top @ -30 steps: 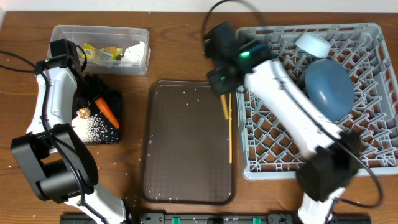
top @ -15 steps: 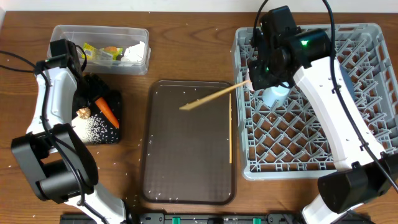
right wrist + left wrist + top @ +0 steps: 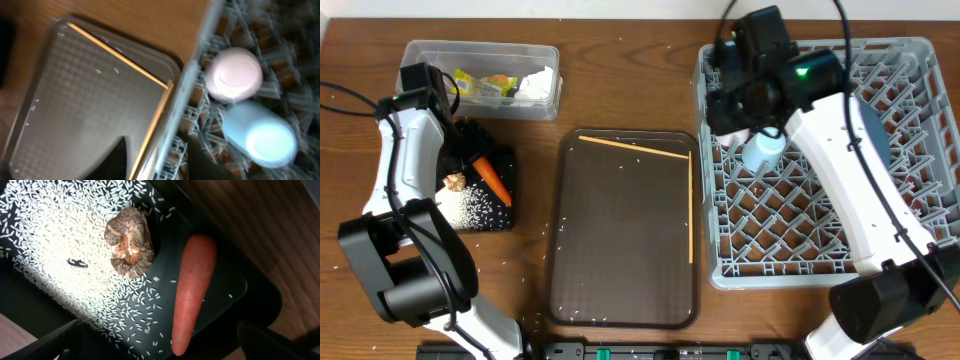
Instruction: Sort waste into correct bins and load items into the dishwasher rack
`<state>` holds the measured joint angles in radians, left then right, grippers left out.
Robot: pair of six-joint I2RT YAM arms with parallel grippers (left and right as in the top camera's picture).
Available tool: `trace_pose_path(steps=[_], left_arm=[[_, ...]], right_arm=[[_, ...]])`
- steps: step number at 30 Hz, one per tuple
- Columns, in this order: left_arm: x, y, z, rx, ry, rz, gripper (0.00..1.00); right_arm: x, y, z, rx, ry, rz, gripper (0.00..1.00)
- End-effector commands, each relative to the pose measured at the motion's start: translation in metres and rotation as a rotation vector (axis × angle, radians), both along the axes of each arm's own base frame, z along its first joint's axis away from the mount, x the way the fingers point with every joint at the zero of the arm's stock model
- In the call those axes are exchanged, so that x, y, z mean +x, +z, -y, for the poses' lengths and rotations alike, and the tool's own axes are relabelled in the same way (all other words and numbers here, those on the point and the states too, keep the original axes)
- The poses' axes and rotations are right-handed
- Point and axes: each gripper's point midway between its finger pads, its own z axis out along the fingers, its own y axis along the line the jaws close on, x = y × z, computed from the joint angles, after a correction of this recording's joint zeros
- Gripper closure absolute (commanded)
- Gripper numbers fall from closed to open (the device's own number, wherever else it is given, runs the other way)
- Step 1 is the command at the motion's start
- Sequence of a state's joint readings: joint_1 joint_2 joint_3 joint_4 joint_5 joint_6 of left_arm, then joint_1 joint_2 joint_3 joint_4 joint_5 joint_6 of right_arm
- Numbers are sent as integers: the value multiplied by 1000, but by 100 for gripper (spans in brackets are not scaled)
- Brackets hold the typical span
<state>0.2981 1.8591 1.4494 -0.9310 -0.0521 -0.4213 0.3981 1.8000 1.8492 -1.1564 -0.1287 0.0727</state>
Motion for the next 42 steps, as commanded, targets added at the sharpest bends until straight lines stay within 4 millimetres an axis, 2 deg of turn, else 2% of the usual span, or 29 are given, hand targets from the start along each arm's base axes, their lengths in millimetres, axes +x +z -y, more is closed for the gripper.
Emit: trace_pose_path(steps=[1,4,8,11,15,21,25,39,40,42], left_arm=[[-3,-6,1,-6,1,-20,2],[-3,-6,1,-6,1,-20,2],[-3,-6,1,-6,1,-20,2],[-3,-6,1,-5,1,-20,2],[-3,-6,1,-5,1,-19,2],[-3,-6,1,-5,1,-20,2],[-3,-6,1,-5,1,-20,2],[-3,-6,1,-5,1,-20,2],[-3,-6,1,-5,1,-20,2],[-3,-6,1,-5,1,-20,2]], right_arm=[[-4,-12,-44,-3,172,35,53],[8,-36,-67,-80,260,83,43],[17,-85,-86,-180,405,75,32],[16,-123,-93,-226,504,32,32],[16,-161,-94,-268,587,-12,37],[25,-187,-101,-290,668,11,38],[30,-198,-105,-291,693,25,36],[24,-236,-110,-263,737,-30,36],[23,-238,-110,-263,738,-35,36],[18,-243,-110,-254,744,-59,50]])
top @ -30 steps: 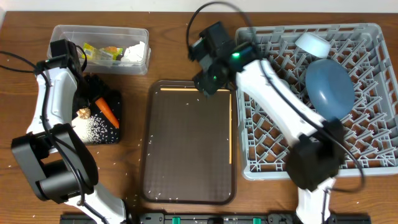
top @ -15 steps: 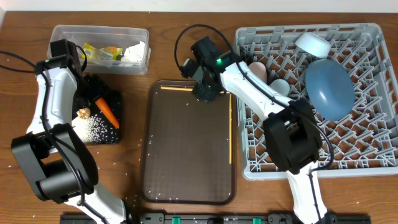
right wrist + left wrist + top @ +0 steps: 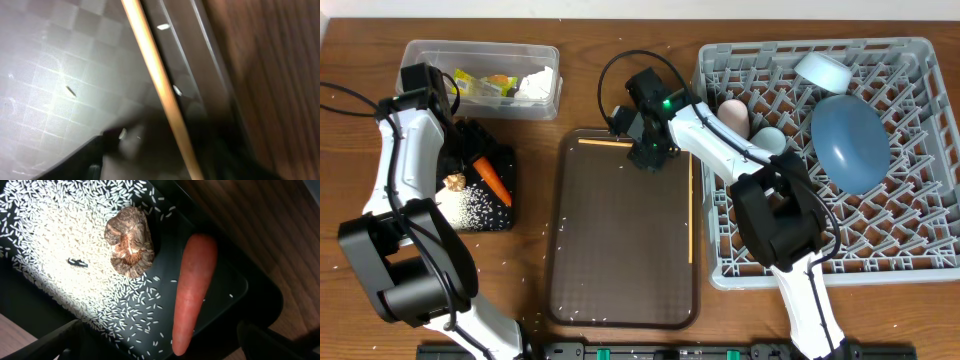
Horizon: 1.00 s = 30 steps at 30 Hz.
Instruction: Sort waste into correct bins and load items into the dishwasher rack
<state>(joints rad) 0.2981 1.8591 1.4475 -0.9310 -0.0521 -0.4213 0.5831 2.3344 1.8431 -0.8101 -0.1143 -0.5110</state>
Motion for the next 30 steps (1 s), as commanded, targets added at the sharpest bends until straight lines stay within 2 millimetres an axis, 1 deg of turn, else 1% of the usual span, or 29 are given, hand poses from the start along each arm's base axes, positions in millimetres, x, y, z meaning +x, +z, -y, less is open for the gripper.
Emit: trace_pose_path(steps=[1,4,5,7,9,11,14,18,21,22,24,27,30], left_arm=[[-2,-6,1,-5,1,-18,2],[-2,-6,1,-5,1,-18,2],[-2,-6,1,-5,1,-18,2],[-2,-6,1,-5,1,-18,2],[-2,-6,1,-5,1,-18,2],[-2,-6,1,-5,1,-18,2],[-2,-6,1,-5,1,-18,2],[-2,-6,1,-5,1,-18,2],[-2,-6,1,-5,1,-18,2],[-2,-6,1,-5,1,-18,2],[-2,-6,1,-5,1,-18,2],[-2,-6,1,-5,1,-18,2],[-2,-6,1,-5,1,-18,2]], right_arm=[[-15,-27,3,-30,17,-79,55],[-30,-30,13,-67,-2,-148,62],[-36,-30,15,-80,-22,-174,67],[-44,-31,19,-95,-74,-213,74],[-50,-31,24,-109,-147,-251,88],[-53,-31,26,-117,-211,-276,99],[-56,-31,28,-126,-250,-294,99],[-56,-31,28,-125,-250,-293,99],[-53,-26,26,-115,-268,-286,99],[-52,-22,25,-109,-277,-282,99],[-46,-7,23,-85,-301,-265,99],[-38,29,14,-15,-329,-229,99],[-29,74,12,62,-388,-167,99]])
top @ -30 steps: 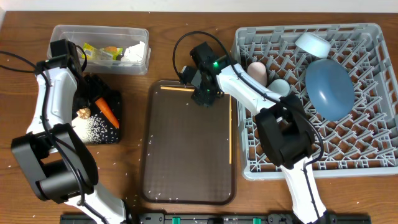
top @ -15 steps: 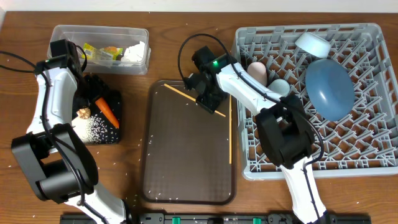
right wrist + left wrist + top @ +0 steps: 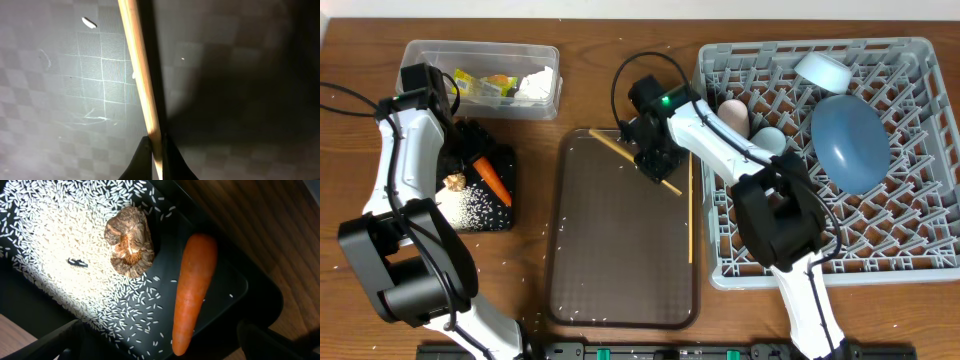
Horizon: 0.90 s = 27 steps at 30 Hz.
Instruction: Sort waste into correct bins and load items into the dishwasher rack
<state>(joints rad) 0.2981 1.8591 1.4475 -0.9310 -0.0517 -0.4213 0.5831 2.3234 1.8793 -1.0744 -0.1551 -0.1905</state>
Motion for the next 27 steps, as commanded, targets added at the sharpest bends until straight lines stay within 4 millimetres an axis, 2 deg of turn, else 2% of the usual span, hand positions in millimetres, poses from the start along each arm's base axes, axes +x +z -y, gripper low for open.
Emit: trace_pose_path(steps=[1,3,6,10,12,14,21,24,26,27], left_arm=[[-2,-6,1,-4,1,-18,2],[-2,-6,1,-4,1,-18,2],[-2,-6,1,-4,1,-18,2],[-2,-6,1,-4,1,-18,2],[-2,-6,1,-4,1,-18,2],[-2,-6,1,-4,1,-18,2],[-2,-6,1,-4,1,-18,2],[-2,-6,1,-4,1,-18,2],[-2,-6,1,-4,1,-18,2],[-2,-6,1,-4,1,-18,2]], right_arm=[[19,85,-10,120,-117,143,99],[21,114,-6,154,-155,187,99],[23,157,12,181,-239,253,99],[19,200,43,203,-349,299,99],[16,211,55,208,-393,302,99],[12,216,65,203,-425,291,99],[-2,210,92,142,-490,212,99],[-2,211,88,163,-463,210,99],[-4,210,71,201,-344,218,97],[-6,209,63,217,-290,223,92]])
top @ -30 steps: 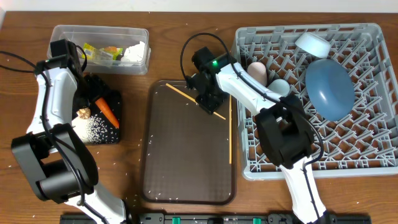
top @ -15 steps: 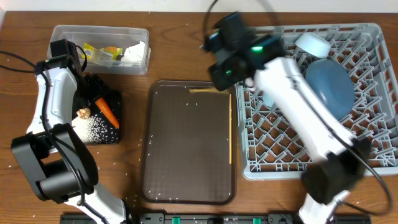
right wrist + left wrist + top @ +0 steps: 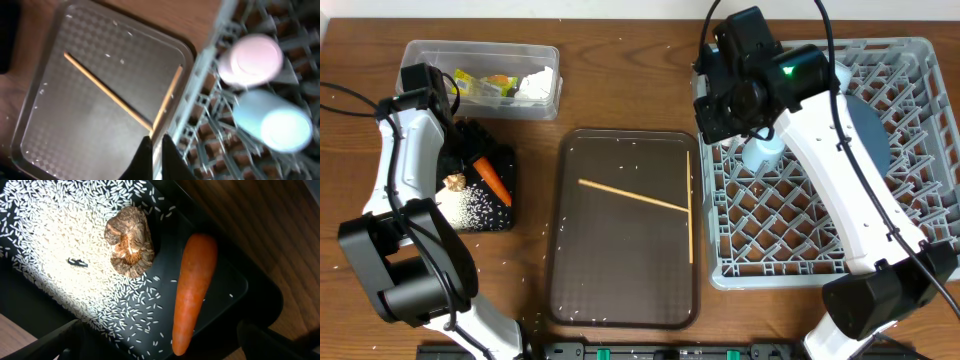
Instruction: Sort waste into correct bins and load items into the dishwasher rack
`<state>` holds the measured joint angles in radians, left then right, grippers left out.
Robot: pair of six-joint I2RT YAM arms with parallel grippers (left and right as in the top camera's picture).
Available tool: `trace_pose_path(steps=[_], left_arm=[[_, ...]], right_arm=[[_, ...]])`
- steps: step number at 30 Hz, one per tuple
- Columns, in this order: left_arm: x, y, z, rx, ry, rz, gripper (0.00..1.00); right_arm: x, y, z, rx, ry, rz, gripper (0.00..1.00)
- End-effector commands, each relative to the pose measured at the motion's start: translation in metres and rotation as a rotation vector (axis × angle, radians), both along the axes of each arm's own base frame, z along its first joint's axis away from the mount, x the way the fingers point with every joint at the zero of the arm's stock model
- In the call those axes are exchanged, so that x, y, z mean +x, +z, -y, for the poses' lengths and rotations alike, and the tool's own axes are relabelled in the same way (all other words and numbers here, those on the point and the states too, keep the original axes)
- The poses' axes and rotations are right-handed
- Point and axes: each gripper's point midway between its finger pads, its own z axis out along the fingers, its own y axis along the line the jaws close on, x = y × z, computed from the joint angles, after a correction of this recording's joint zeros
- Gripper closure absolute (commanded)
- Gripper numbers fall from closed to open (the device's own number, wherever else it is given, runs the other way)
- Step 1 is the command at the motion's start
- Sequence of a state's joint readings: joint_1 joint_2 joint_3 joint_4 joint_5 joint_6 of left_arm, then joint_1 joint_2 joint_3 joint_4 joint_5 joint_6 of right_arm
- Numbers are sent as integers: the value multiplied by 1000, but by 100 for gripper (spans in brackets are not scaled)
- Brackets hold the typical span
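Two wooden chopsticks lie on the brown tray (image 3: 620, 270). One chopstick (image 3: 633, 196) (image 3: 107, 92) crosses the tray's middle diagonally. The other chopstick (image 3: 690, 205) (image 3: 167, 100) runs along the right rim. My right gripper (image 3: 156, 155) is raised over the left edge of the grey dishwasher rack (image 3: 880, 230), shut with nothing in it. My left gripper (image 3: 165, 347) is open over the black bin (image 3: 505, 160), which holds a carrot (image 3: 192, 290), a mushroom (image 3: 130, 247) and scattered rice.
A pink cup (image 3: 250, 59) and a pale blue cup (image 3: 272, 125) stand in the rack's near-left cells. A blue bowl (image 3: 880, 130) shows behind the right arm. A clear container (image 3: 420, 48) with wrappers sits at the back left.
The right gripper was down on the tray, shut on a chopstick. That chopstick now lies loose and diagonal across the tray's middle, and the gripper is up over the rack's left edge. The left arm is unmoved.
At first the right gripper was over the rack's left edge, one chopstick lying along the tray's back rim. Then it was down at that chopstick, later shut on it with the stick turned. Now the stick lies mid-tray and the gripper is back over the rack.
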<state>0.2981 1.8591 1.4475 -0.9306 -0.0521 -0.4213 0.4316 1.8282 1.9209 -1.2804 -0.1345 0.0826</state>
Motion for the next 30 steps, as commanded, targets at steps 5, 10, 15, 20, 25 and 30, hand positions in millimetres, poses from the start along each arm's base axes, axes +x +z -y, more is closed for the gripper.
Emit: trace_pose_path(steps=[5,10,15,20,25,30], left_arm=[[-2,-6,1,-5,1,-18,2],[-2,-6,1,-5,1,-18,2],[-2,-6,1,-5,1,-18,2],[-2,-6,1,-5,1,-18,2],[-2,-6,1,-5,1,-18,2],[-2,-6,1,-5,1,-18,2]], right_arm=[[-29,-45,-72,-24,459,45,32],[-70,-110,-94,-139,751,-33,25],[-116,-158,-107,-175,1015,-122,29],[-139,-202,-103,-289,1100,-188,35],[-158,-216,-102,-297,1107,-254,41],[-183,-212,-106,-231,1130,-332,41]])
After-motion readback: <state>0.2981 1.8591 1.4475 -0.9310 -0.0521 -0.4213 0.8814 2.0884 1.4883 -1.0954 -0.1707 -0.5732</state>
